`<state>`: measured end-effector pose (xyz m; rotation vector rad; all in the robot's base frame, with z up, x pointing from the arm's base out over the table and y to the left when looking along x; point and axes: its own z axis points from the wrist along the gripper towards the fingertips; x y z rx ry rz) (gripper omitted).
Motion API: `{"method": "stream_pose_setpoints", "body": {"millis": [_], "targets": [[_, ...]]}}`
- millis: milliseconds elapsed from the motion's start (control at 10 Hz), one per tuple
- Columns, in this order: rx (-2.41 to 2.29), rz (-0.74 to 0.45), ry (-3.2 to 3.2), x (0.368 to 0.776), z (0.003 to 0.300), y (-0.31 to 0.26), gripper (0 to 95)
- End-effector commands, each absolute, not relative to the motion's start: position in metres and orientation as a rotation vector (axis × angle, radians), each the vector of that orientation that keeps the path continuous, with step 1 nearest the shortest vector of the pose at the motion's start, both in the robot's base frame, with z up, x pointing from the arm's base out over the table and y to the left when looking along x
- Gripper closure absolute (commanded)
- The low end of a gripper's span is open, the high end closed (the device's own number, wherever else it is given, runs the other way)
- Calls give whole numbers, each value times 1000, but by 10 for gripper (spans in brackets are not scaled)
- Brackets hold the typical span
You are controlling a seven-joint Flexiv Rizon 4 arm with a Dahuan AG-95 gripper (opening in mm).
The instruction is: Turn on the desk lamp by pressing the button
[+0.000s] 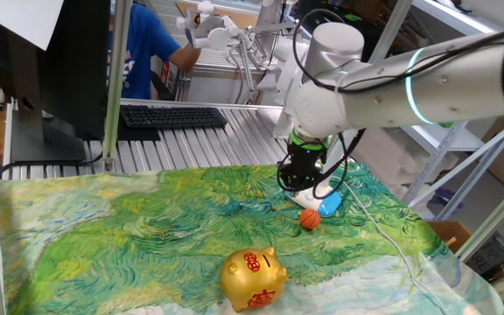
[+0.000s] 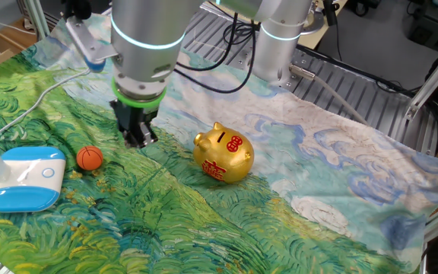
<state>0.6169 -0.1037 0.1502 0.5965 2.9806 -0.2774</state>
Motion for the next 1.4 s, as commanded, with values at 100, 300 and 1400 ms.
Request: {"method": "stream_pose_setpoints", "body": {"millis": [100,300,1400], "targets": [[579,-297,2982,631,146,-109,950],[570,-307,2977,643,140,-117,950],[512,-330,2976,700,117,-171,950]]}}
